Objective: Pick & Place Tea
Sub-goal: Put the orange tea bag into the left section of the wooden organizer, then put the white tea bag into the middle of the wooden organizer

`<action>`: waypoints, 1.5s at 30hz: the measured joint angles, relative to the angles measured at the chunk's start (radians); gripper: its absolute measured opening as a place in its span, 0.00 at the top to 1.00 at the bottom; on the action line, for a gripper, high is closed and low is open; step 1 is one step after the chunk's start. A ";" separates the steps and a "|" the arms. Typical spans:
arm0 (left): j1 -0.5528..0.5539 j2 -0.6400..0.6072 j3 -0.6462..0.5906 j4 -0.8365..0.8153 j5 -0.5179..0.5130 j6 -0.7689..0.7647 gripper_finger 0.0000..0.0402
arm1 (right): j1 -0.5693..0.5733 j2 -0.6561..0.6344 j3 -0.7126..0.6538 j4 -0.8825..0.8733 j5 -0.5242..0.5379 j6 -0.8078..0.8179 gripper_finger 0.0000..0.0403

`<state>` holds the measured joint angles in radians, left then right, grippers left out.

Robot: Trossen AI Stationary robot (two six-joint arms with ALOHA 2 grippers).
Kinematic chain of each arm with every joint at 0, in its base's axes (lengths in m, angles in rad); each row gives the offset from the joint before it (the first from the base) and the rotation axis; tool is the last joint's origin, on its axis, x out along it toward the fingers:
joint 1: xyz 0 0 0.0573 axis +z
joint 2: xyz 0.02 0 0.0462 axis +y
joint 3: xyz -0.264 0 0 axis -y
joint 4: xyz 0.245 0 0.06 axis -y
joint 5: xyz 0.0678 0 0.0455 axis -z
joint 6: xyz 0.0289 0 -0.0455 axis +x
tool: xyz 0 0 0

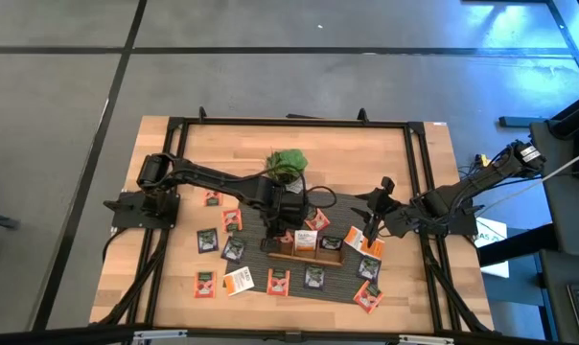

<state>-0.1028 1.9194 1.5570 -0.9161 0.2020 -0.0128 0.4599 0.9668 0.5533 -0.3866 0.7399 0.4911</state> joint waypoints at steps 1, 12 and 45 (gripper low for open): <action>0.000 0.000 0.000 0.000 0.000 0.000 0.98 | 0.000 0.000 0.000 0.000 0.000 0.000 0.53; 0.000 0.000 0.000 0.000 -0.001 0.000 0.84 | 0.000 0.000 0.000 0.000 0.000 -0.002 0.53; -0.069 -0.590 -0.755 1.185 -0.063 -0.098 0.77 | 0.000 0.000 0.000 -0.024 -0.083 -0.010 0.53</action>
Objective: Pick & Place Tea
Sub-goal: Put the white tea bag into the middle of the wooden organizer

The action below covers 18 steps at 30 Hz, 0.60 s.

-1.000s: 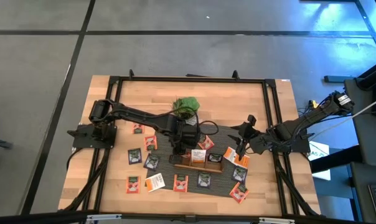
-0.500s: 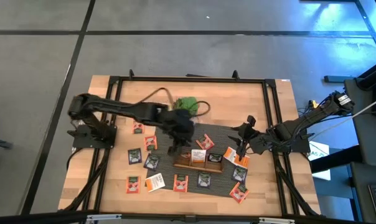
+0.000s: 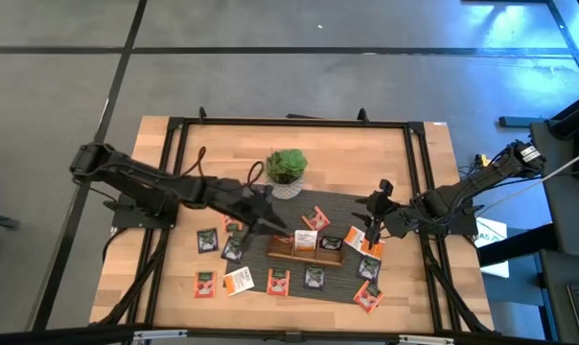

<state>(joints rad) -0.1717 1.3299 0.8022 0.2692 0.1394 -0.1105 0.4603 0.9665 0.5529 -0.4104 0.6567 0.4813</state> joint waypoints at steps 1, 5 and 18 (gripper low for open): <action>-0.004 -0.002 -0.017 0.025 -0.008 0.000 0.77 | 0.000 0.000 0.000 0.002 0.000 0.006 0.53; -0.005 -0.005 -0.057 0.070 -0.017 -0.009 0.77 | -0.009 0.006 0.000 0.023 -0.001 0.011 0.53; -0.004 0.001 -0.059 0.058 -0.019 -0.060 0.77 | -0.098 0.110 0.000 -0.126 -0.366 0.156 0.53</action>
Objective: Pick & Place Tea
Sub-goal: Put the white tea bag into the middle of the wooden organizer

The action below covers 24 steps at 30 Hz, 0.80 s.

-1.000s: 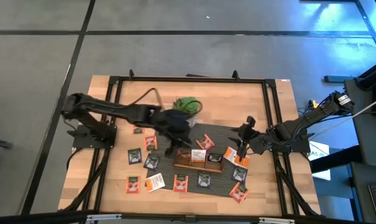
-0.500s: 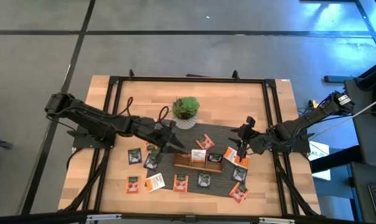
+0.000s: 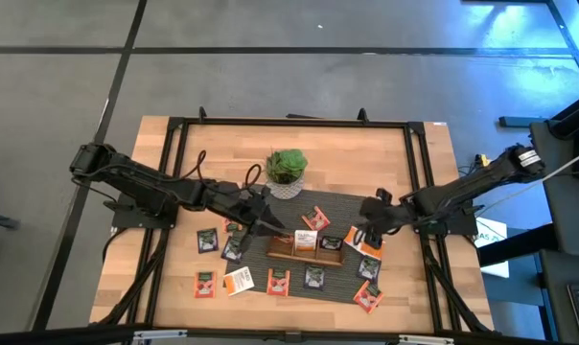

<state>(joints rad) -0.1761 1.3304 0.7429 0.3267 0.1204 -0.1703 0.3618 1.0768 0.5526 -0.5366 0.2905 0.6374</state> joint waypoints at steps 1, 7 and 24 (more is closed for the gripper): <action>0.000 0.000 0.000 -0.003 0.000 0.000 0.77 | 0.000 0.020 0.000 0.001 -0.005 0.001 0.53; 0.000 0.000 0.000 -0.016 0.000 0.023 0.78 | 0.041 0.132 0.000 0.010 -0.098 -0.008 0.53; 0.000 0.001 0.000 -0.024 -0.066 0.027 0.78 | 0.186 0.197 0.000 -0.036 -0.158 0.169 0.53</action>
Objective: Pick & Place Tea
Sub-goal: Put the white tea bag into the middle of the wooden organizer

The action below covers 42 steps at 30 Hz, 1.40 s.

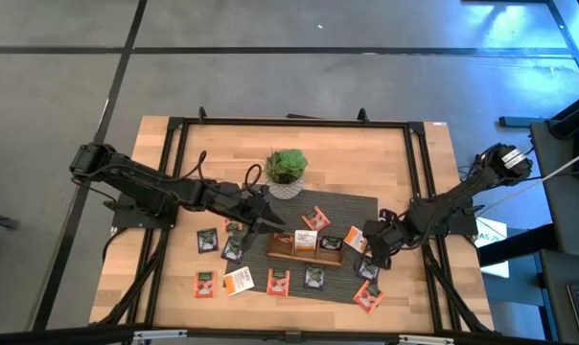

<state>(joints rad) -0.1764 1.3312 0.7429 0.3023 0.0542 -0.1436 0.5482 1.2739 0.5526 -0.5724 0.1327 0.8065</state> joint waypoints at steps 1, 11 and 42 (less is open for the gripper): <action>0.000 0.000 0.000 0.000 -0.005 0.000 0.77 | 0.005 0.000 0.000 0.000 0.016 0.000 0.53; 0.000 0.000 0.000 0.000 -0.017 0.000 0.78 | 0.023 0.029 0.000 -0.024 0.094 -0.026 0.53; 0.000 0.126 0.045 0.009 -0.036 0.026 0.78 | 0.024 0.130 0.000 0.015 0.109 0.021 0.95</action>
<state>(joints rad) -0.1764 1.4573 0.7884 0.3113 0.0177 -0.1179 0.5720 1.4040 0.5526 -0.5578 0.2418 0.8276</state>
